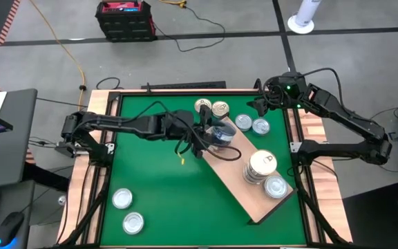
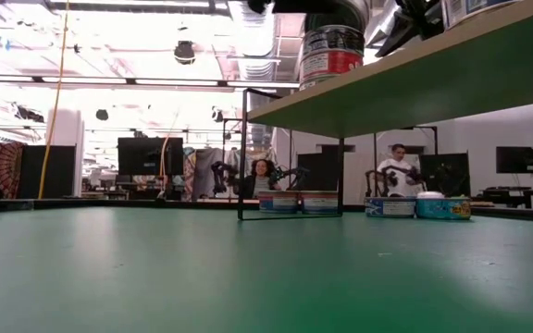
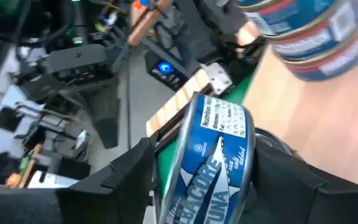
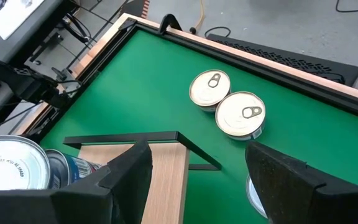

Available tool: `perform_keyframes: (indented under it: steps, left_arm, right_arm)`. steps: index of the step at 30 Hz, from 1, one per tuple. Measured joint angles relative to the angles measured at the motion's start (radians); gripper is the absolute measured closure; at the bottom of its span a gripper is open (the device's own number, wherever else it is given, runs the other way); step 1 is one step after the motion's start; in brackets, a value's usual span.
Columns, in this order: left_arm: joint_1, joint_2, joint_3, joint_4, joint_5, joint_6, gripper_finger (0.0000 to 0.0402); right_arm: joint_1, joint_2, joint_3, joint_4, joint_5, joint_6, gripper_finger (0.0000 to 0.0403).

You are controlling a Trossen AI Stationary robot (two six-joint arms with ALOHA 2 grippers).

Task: Stack canned seafood by type on shelf
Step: Stack the blue tuna can on top of the other blue tuna can on the shelf

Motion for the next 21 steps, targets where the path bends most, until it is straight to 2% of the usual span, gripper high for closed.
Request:
perform_keyframes:
  steps: [7,13,18,21]
  left_arm:
    - [0.0,-0.001,0.019,-0.073,0.041,-0.016,0.0158]
    - [0.005,-0.029,0.021,-0.095,0.105,-0.106,0.0158]
    - [0.014,-0.03,0.02,-0.142,0.101,-0.156,0.0158]
    - [-0.001,-0.053,0.037,-0.167,0.103,-0.25,0.0158]
  right_arm:
    - [0.0,0.0,0.0,0.005,0.0,0.003,0.0121]
    - [0.0,0.0,0.0,0.005,0.0,0.002,0.0121]
    - [0.0,0.0,0.0,0.018,0.0,0.0,0.0121]
    - [0.0,0.0,0.0,0.019,0.0,-0.005,0.0121]
